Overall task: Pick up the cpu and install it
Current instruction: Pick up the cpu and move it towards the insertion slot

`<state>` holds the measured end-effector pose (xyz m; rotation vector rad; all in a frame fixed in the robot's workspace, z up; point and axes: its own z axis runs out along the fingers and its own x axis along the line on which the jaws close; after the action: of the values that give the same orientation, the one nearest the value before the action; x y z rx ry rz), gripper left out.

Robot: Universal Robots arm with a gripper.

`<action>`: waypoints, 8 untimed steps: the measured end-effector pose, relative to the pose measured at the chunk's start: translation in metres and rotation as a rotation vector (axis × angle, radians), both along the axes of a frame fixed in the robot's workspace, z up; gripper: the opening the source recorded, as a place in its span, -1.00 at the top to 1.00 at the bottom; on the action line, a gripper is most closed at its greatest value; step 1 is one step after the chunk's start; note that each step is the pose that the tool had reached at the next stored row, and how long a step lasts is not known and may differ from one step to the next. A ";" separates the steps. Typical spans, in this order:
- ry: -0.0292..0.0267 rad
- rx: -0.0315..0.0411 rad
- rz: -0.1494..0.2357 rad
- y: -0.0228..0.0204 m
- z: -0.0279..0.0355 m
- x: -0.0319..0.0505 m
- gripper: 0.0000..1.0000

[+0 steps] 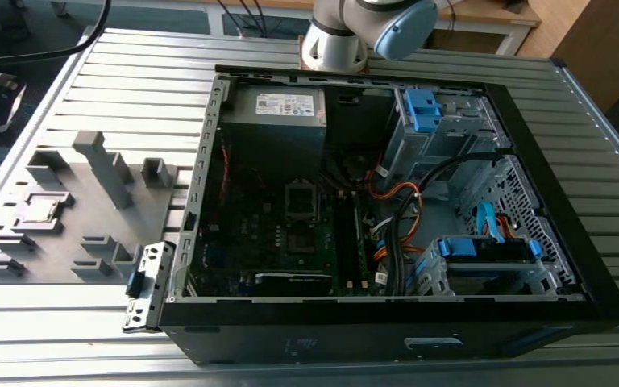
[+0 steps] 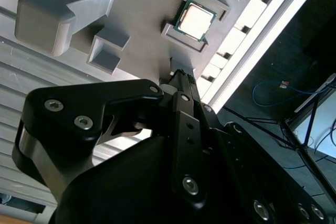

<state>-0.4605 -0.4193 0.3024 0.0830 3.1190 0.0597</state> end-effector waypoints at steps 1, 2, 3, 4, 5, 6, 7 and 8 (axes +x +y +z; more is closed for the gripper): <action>-0.0001 0.0000 0.001 -0.0001 -0.0010 -0.0007 0.79; -0.0002 0.0000 0.002 -0.0003 -0.0022 -0.0013 0.79; -0.0002 0.0000 0.003 -0.0006 -0.0034 -0.0019 0.79; 0.0000 -0.0001 0.004 -0.0009 -0.0046 -0.0026 0.79; -0.0001 -0.0001 0.006 -0.0012 -0.0059 -0.0032 0.79; 0.0000 -0.0001 0.007 -0.0016 -0.0073 -0.0039 0.79; 0.0000 -0.0001 0.008 -0.0021 -0.0086 -0.0046 0.79; 0.0000 0.0000 0.010 -0.0027 -0.0101 -0.0050 0.79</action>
<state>-0.4655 -0.4220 0.2924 0.0675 3.1196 0.0598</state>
